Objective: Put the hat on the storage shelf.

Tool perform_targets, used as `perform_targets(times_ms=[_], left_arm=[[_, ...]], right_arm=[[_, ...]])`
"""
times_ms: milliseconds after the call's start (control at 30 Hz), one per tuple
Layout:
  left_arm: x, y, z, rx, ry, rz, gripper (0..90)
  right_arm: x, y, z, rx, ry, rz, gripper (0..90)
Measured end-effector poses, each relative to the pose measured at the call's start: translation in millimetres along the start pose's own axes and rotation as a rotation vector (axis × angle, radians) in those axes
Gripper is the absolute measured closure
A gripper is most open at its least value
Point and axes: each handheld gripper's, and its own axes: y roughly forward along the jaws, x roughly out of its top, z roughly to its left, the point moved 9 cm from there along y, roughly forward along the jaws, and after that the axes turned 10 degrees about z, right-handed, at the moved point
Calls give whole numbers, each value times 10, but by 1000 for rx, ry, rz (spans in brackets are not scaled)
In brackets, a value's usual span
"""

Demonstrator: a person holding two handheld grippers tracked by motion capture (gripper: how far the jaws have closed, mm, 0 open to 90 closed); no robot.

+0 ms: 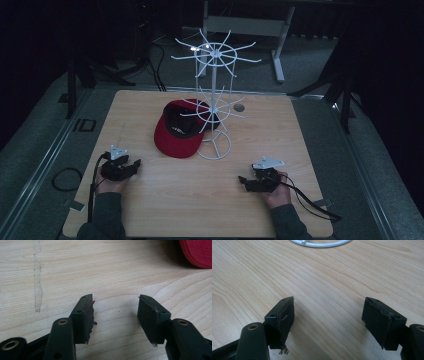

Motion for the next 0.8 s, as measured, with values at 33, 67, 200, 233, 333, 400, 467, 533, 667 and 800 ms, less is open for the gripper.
perform_targets(times_ms=[33, 67, 200, 233, 333, 400, 467, 533, 667, 800], left_arm=[[4, 4, -7, 0, -1, 1, 454], [8, 8, -10, 2, 2, 4, 434], [18, 18, -13, 3, 4, 5, 428], [20, 19, -12, 0, 7, 4, 427], [35, 30, -1, -3, 10, 1, 425], [39, 33, 1, -1, 7, 1, 426], [39, 33, 1, -1, 7, 1, 427], [40, 33, 1, -1, 8, 1, 428], [55, 41, -5, 4, 22, 1, 434], [88, 42, -16, -11, 32, 30, 537]], right_arm=[[0, 0, 0, 0, 0, 0, 258], [-2, -1, 1, 2, -1, 0, 258], [-1, -1, 1, 2, 0, 0, 257], [-1, -1, 0, 1, -1, 0, 257], [-2, -1, 2, 1, 0, 0, 257], [-4, -2, 2, 0, 0, 0, 257], [-5, -3, 3, 0, 0, 0, 257], [-5, -3, 3, 0, 0, 0, 257], [-5, -3, 2, 0, 0, 0, 257], [-4, -3, 3, 0, 1, 0, 257]])
